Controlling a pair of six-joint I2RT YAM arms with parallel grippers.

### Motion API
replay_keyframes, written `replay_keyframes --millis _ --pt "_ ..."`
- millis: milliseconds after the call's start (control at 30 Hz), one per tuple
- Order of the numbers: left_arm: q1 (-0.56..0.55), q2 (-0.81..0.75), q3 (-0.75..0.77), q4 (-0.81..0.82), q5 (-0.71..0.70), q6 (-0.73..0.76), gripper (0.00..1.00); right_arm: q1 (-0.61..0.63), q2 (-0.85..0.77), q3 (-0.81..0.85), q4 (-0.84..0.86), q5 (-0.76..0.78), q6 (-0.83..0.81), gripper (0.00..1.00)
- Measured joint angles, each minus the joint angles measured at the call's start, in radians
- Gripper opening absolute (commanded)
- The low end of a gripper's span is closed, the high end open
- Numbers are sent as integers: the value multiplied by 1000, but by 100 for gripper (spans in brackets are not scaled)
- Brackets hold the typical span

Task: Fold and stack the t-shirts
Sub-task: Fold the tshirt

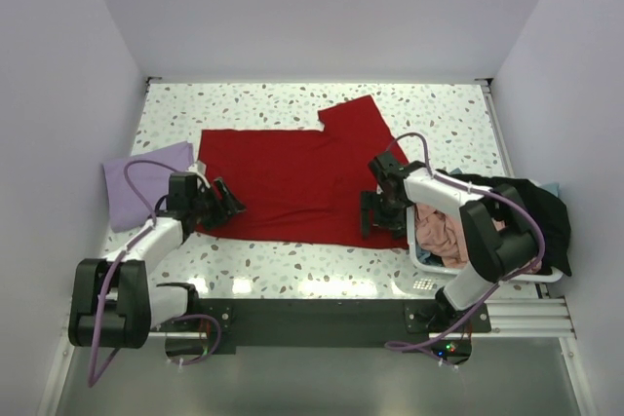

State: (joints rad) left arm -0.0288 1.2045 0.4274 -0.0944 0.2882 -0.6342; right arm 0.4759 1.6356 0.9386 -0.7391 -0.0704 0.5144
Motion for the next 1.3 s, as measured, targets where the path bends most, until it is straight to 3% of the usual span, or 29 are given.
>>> replay_keyframes --millis 333,633,900,1300 --pt "0 -21 77 -168 -7 -5 79 12 -13 25 -60 -30 18 81" --pt "23 119 491 -246 -76 97 82 14 36 475 -185 6 20 82" --pt "136 305 646 -237 -85 160 77 -57 301 858 -200 28 -3 80" --pt "140 475 734 -237 -56 201 74 -200 690 1189 -68 108 -49 72"
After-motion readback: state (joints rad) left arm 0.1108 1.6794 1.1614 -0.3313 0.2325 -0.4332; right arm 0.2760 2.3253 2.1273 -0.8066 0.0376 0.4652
